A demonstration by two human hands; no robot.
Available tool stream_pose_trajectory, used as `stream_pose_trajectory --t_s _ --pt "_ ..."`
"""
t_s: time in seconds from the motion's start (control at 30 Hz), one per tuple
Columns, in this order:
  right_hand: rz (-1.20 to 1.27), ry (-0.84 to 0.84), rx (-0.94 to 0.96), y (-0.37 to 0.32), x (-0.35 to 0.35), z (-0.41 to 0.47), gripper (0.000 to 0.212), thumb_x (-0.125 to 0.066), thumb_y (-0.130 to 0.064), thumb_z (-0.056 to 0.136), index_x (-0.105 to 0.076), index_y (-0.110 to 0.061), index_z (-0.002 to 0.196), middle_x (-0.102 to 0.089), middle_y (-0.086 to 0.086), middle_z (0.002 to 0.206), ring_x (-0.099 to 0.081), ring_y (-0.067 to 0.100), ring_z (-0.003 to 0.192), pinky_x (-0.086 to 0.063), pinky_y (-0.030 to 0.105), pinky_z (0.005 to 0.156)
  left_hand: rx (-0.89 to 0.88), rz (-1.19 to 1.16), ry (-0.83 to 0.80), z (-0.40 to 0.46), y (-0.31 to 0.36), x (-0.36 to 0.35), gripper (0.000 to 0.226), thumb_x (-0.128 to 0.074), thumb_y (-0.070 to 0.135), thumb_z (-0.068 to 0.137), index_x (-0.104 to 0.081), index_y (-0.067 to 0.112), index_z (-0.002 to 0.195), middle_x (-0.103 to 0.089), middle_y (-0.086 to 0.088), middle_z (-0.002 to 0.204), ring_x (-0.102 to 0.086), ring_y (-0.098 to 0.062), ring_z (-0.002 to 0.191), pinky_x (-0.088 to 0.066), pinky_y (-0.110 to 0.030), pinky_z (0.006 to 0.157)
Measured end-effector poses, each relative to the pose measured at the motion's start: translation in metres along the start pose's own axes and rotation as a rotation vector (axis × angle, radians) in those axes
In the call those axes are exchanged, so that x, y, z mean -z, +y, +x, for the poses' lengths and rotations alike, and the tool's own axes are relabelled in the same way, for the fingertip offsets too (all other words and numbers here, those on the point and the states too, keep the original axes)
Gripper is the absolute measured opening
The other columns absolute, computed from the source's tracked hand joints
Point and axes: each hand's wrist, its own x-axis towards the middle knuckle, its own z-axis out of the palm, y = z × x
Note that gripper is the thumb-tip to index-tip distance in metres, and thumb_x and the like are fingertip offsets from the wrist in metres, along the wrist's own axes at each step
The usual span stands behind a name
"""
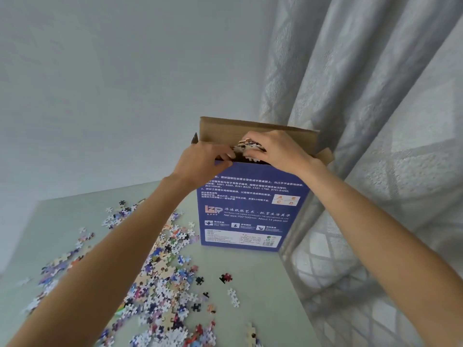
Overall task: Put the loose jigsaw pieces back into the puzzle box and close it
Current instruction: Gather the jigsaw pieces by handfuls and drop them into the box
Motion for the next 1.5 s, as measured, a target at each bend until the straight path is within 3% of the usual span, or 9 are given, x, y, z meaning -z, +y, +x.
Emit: stream_pose_trajectory --t_s 0.23,0.47,0.57,0.77,0.9,1.03,1.2,1.37,1.5 --pt "0.059 -0.032 -0.117 -0.005 0.009 -0.003 0.021 -0.062 -0.035 0.088 -0.066 -0.020 0.102 -0.069 -0.006 0.090 -0.060 0.009 0.073 -0.048 0.027 0.068 -0.066 0.067 0.107 -0.006 0.002 -0.002 0.016 -0.061 0.027 0.087 -0.069 0.021 0.100 -0.071 0.008 0.091 -0.065 -0.014 0.086 -0.052 -0.032 0.069" --pt "-0.169 0.549 0.052 -0.035 -0.010 -0.033 0.014 -0.057 -0.020 0.093 -0.068 -0.014 0.088 -0.070 -0.004 0.080 -0.063 0.013 0.065 -0.050 0.030 0.053 -0.250 0.131 0.422 -0.035 0.011 -0.006 0.019 -0.054 0.027 0.090 -0.069 0.019 0.098 -0.070 0.007 0.085 -0.063 -0.013 0.076 -0.050 -0.026 0.058" --pt "-0.135 0.646 0.085 -0.061 -0.044 -0.068 0.012 -0.061 -0.017 0.092 -0.070 -0.011 0.087 -0.070 -0.004 0.078 -0.064 0.010 0.065 -0.050 0.023 0.054 -0.250 0.065 0.496 -0.077 0.015 -0.014 0.015 -0.057 0.019 0.089 -0.069 0.016 0.097 -0.070 0.004 0.083 -0.064 -0.012 0.075 -0.048 -0.023 0.057" --pt "0.143 0.122 -0.156 -0.114 -0.165 -0.181 0.012 -0.059 -0.023 0.091 -0.068 -0.015 0.089 -0.069 -0.004 0.086 -0.065 0.014 0.077 -0.052 0.027 0.057 0.217 -0.091 0.178 -0.215 0.000 -0.060 0.027 -0.047 0.036 0.089 -0.067 0.022 0.100 -0.070 0.011 0.077 -0.063 -0.003 0.057 -0.051 -0.025 0.046" --pt "0.296 -0.386 -0.489 -0.121 -0.223 -0.255 0.027 -0.052 -0.029 0.094 -0.062 -0.016 0.116 -0.060 0.004 0.115 -0.052 0.023 0.109 -0.040 0.030 0.092 0.535 -0.088 -0.163 -0.295 -0.014 -0.087 0.028 -0.057 0.029 0.089 -0.061 0.024 0.116 -0.069 0.006 0.101 -0.063 -0.005 0.077 -0.056 -0.027 0.072" --pt "0.186 -0.672 -0.825 -0.134 -0.248 -0.318 0.049 -0.055 -0.041 0.089 -0.044 -0.020 0.132 -0.049 0.013 0.123 -0.042 0.034 0.115 -0.038 0.038 0.090 0.773 0.013 -0.489 -0.370 -0.022 -0.114 0.064 -0.065 0.040 0.082 -0.037 0.026 0.138 -0.046 -0.006 0.136 -0.049 -0.021 0.116 -0.043 -0.032 0.097" --pt "0.202 -0.714 -0.993 -0.180 -0.249 -0.335 0.076 -0.066 -0.047 0.081 -0.029 -0.018 0.141 -0.032 0.018 0.130 -0.040 0.039 0.115 -0.037 0.039 0.095 0.922 -0.022 -0.630 -0.433 -0.011 -0.131 0.093 -0.071 0.057 0.067 -0.024 0.029 0.143 -0.028 -0.008 0.142 -0.031 -0.027 0.127 -0.040 -0.040 0.101" --pt "0.354 -0.659 -0.879 -0.234 -0.271 -0.307 0.082 -0.075 -0.034 0.076 -0.028 -0.020 0.142 -0.028 0.013 0.133 -0.038 0.029 0.121 -0.036 0.036 0.104 0.822 0.040 -0.673 -0.452 0.002 -0.144 0.119 -0.075 0.066 0.053 -0.011 0.031 0.146 -0.024 -0.007 0.139 -0.028 -0.024 0.124 -0.040 -0.041 0.102" --pt "0.409 -0.646 -0.747 -0.263 -0.285 -0.283 0.088 -0.076 -0.020 0.076 -0.023 -0.023 0.146 -0.031 0.011 0.130 -0.043 0.022 0.117 -0.039 0.028 0.101 0.765 0.077 -0.639 -0.461 0.002 -0.148 0.120 -0.078 0.062 0.052 -0.011 0.030 0.146 -0.025 -0.006 0.138 -0.028 -0.022 0.124 -0.037 -0.038 0.105"
